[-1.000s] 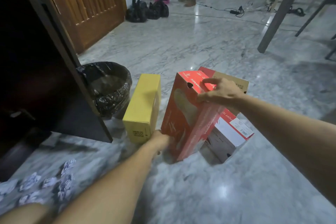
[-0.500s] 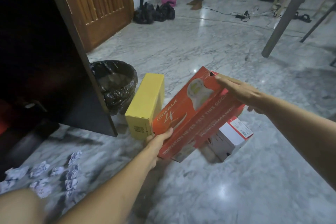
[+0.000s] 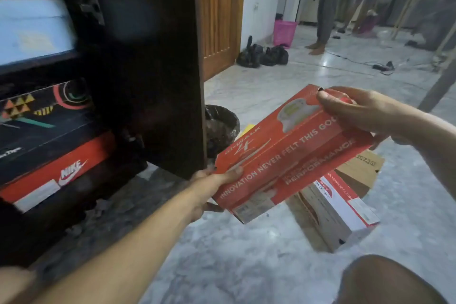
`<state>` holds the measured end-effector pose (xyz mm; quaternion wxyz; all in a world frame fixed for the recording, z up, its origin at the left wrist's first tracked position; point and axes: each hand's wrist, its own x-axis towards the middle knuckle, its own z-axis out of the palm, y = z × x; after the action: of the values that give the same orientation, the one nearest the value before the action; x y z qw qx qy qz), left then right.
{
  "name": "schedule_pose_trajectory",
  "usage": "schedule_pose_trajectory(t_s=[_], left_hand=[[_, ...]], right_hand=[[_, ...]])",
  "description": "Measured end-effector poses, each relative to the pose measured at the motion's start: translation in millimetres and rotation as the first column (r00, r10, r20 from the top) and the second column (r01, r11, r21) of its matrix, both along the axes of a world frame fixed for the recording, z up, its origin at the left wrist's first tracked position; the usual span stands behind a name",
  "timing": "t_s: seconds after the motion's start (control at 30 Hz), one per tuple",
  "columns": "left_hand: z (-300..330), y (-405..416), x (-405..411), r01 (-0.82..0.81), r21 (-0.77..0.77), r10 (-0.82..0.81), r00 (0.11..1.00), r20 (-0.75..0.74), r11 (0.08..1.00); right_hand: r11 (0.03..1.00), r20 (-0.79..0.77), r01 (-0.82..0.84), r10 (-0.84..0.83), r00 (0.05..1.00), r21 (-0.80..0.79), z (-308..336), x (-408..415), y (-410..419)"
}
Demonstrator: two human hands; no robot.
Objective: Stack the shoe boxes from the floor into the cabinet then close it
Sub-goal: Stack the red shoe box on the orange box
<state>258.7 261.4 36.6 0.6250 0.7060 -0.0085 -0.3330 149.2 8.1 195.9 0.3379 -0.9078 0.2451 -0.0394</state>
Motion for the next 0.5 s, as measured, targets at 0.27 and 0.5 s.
schedule_pose_trajectory(t_s=[0.27,0.5], left_hand=[[80.3,150.5,-2.9,-0.293,-0.032,0.294,0.945,0.145,0.956],[182.8,265.2,-21.3,-0.55,-0.078,0.526,0.734,0.43,0.831]], right_hand=[[0.949,0.053,-0.308,0.305,0.951,0.066,39.0,25.7,99.5],[0.853,0.335,-0.492,0.419,0.844,0.172,75.4,56.7,210.1]])
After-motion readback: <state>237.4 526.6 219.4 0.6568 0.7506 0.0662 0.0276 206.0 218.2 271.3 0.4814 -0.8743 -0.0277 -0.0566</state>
